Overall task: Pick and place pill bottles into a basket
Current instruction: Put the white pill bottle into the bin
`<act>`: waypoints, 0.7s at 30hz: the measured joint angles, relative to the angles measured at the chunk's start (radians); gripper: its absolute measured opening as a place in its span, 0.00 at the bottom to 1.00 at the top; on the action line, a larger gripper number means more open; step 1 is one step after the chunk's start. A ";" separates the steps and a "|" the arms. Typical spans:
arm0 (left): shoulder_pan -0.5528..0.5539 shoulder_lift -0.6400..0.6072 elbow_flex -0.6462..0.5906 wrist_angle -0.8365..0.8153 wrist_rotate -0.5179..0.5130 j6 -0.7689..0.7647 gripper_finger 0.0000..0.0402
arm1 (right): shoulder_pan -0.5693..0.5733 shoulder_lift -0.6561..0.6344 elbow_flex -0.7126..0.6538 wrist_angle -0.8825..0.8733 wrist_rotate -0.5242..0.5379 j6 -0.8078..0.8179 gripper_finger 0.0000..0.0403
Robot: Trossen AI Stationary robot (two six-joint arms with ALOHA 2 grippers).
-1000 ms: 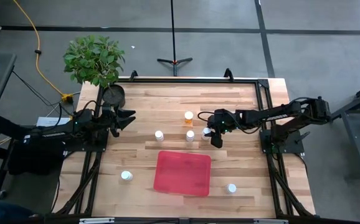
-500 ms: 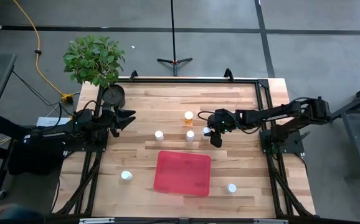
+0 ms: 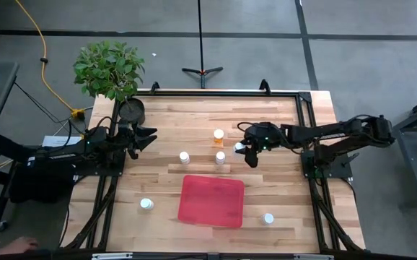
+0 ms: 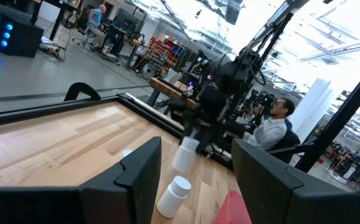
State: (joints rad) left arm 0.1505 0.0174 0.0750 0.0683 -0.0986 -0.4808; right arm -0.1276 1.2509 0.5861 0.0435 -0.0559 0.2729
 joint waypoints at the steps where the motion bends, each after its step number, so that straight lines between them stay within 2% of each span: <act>1: 0.000 0.000 0.000 0.000 0.000 0.000 0.57 | 0.011 -0.013 0.000 0.012 -0.001 0.000 0.37; 6: 0.000 0.000 0.000 -0.005 0.000 0.000 0.57 | 0.082 -0.047 0.034 0.041 0.008 0.022 0.37; 14: 0.000 0.000 0.000 -0.020 0.000 0.000 0.57 | 0.185 -0.019 0.257 -0.213 0.111 -0.044 0.37; 21: 0.000 0.000 0.000 -0.027 -0.011 0.002 0.57 | 0.273 -0.017 0.327 -0.244 0.138 -0.041 0.37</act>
State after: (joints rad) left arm 0.1505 0.0170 0.0750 0.0414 -0.1092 -0.4793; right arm 0.1452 1.2338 0.9129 -0.2008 0.0816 0.2315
